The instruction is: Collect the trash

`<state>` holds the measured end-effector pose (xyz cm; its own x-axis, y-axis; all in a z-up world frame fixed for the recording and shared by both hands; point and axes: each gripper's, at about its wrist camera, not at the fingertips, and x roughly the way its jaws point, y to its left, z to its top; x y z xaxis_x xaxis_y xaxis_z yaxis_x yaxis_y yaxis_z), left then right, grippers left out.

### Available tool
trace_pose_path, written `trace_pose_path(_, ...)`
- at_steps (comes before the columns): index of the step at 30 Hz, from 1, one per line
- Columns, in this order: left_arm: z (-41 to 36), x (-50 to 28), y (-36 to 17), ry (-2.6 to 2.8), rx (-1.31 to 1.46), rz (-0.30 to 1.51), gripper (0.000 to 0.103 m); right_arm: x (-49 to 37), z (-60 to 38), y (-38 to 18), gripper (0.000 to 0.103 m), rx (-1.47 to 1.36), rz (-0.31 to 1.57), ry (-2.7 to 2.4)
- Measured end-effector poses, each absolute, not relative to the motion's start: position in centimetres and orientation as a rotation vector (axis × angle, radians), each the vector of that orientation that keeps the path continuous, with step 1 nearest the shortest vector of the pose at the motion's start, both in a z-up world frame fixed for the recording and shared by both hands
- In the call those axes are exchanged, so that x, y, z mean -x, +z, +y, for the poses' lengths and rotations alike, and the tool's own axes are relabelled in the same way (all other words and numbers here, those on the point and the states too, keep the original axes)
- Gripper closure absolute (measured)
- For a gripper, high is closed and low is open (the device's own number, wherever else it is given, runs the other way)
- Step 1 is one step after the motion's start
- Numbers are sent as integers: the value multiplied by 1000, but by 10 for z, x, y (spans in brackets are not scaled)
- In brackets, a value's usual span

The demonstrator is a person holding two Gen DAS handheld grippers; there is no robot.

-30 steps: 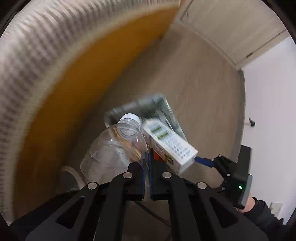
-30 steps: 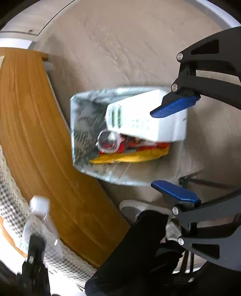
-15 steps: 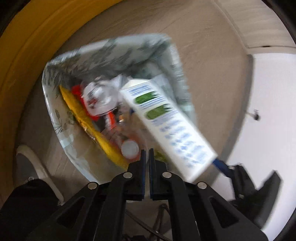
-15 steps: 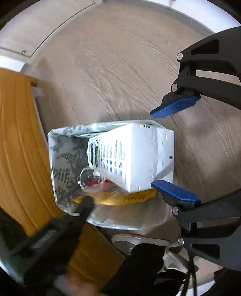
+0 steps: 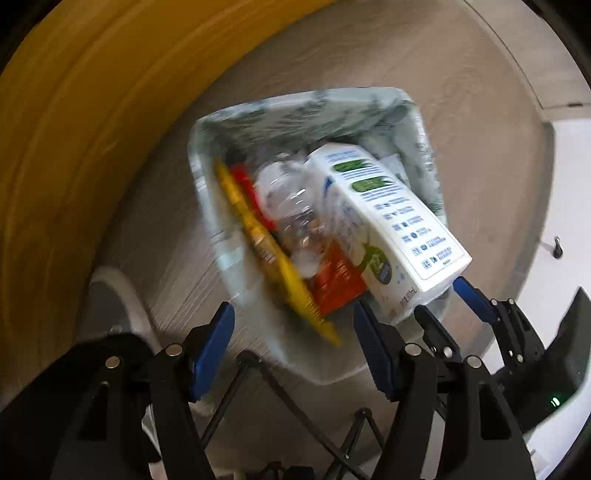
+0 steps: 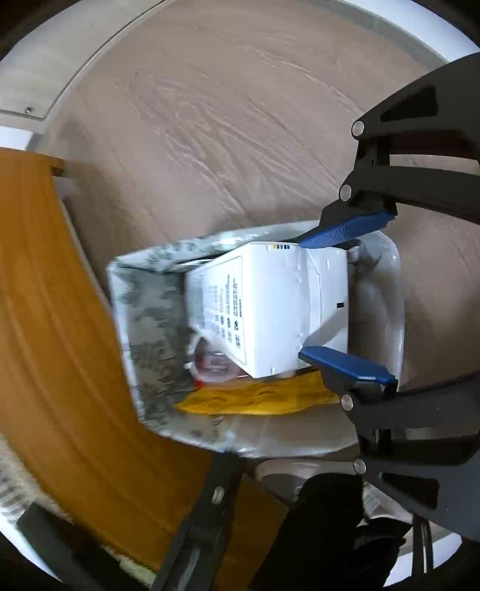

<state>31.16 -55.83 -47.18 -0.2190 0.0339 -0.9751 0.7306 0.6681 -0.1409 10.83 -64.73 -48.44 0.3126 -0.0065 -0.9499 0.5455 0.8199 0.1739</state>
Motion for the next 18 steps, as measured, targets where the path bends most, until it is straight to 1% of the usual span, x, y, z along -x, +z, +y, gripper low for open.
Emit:
trace_pose_path(3,-550,-314,-455,-715,-608,1654,39,-107,-636,-502,49,-506,1261,-388)
trace_pose_path(6,-547,-309,-443,-742,-600,1626,39,-105,-627,-523,54,-486,1336,-403)
trace_pose_path(9,-542,-303,-435,-757,-607,1617,39,-103,-616,-522,55,-400,1354,-430)
trace_pose_path(11,-536,-303,-427,-758,-590,1606,39,-101,-612,-510,49,-387,1355,-424)
trace_pose_path(12,-532,-304,-427,-759,-575,1594,39,-99,-611,-501,42,-379,1346,-433)
trace_pose_path(14,-523,-314,-415,-725,-528,1532,39,-91,-609,-477,41,-375,1281,-436)
trace_pose_path(15,-519,-318,-410,-704,-505,1503,39,-88,-609,-467,44,-389,1250,-430)
trace_pose_path(16,-512,-327,-400,-664,-468,1455,39,-88,-610,-460,68,-401,1237,-425)
trace_pose_path(17,-510,-331,-395,-646,-444,1435,39,-91,-611,-458,84,-408,1238,-421)
trace_pose_path(18,-505,-336,-388,-626,-413,1410,39,-93,-613,-458,91,-420,1237,-419)
